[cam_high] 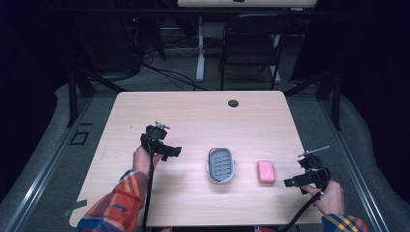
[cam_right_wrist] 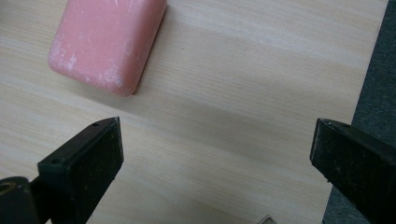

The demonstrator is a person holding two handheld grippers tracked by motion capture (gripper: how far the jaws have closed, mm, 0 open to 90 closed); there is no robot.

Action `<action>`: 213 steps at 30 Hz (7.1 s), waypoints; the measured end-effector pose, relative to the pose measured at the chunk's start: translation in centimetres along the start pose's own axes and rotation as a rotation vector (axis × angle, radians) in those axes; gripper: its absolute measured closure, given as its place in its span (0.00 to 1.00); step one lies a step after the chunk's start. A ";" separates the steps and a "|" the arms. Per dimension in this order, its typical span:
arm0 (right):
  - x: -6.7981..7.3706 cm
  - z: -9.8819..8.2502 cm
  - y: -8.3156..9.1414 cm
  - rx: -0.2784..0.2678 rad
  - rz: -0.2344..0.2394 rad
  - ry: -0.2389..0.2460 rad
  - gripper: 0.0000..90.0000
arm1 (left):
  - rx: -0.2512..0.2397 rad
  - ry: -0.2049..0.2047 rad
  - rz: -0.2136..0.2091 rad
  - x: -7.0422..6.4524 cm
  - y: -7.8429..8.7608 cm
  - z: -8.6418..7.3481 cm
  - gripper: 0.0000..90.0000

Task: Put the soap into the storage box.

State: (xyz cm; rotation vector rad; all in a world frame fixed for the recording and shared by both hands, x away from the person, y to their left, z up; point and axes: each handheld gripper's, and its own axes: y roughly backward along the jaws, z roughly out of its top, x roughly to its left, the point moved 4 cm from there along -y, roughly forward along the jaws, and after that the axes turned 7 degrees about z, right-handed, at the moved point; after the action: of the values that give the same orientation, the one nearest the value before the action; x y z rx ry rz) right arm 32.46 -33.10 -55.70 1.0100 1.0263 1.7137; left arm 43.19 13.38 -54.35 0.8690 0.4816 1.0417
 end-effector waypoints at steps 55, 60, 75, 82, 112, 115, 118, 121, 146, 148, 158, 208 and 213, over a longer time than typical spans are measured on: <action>4.3 3.3 -0.2 -0.020 0.030 -0.008 0.00 | -0.004 -0.015 0.004 -0.3 0.0 0.1 0.00; 4.7 4.0 -0.6 -0.027 0.027 -0.022 0.00 | -0.003 -0.016 0.004 -0.4 0.0 0.1 0.00; 5.5 5.9 -3.3 0.036 0.037 -0.040 0.00 | -0.005 -0.020 0.002 -0.4 0.0 0.1 0.00; 5.8 6.4 -4.3 0.061 0.045 -0.035 0.03 | -0.003 -0.022 0.003 -0.5 0.0 0.1 0.00; 5.9 6.8 -6.6 0.135 -0.004 -0.072 0.34 | 0.001 -0.029 0.003 -0.6 0.0 0.1 0.00; 6.0 6.9 -6.7 0.144 -0.009 -0.070 0.38 | 0.002 -0.031 0.003 -0.6 0.0 0.1 0.00; 6.0 6.9 -6.8 0.143 -0.011 -0.064 0.39 | 0.002 -0.031 0.001 -0.6 0.0 0.1 0.00; 6.0 6.9 -6.7 0.148 -0.014 -0.060 0.40 | 0.002 -0.032 0.002 -0.6 0.0 0.1 0.00; 5.5 7.4 -5.0 0.155 -0.007 -0.022 0.41 | 0.001 -0.033 0.002 -0.6 0.0 0.1 0.00; 5.5 7.5 -4.7 0.160 -0.012 -0.023 0.41 | 0.002 -0.032 0.003 -0.6 0.0 0.1 0.00; 5.8 7.8 -4.5 0.164 -0.015 -0.003 0.41 | 0.002 -0.032 0.005 -0.6 0.0 0.1 0.00; 8.1 11.4 -0.1 0.176 -0.038 0.084 0.41 | 0.007 -0.040 0.000 -0.7 -0.1 0.1 0.00; 8.5 11.9 0.2 0.175 -0.039 0.088 0.41 | 0.006 -0.041 0.000 -0.7 -0.1 0.1 0.00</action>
State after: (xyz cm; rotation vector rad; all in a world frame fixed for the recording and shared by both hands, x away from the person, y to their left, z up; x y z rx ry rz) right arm 40.87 -22.61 -49.93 1.0240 1.2626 1.6714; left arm 42.97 12.72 -54.38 0.8943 0.4505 1.0211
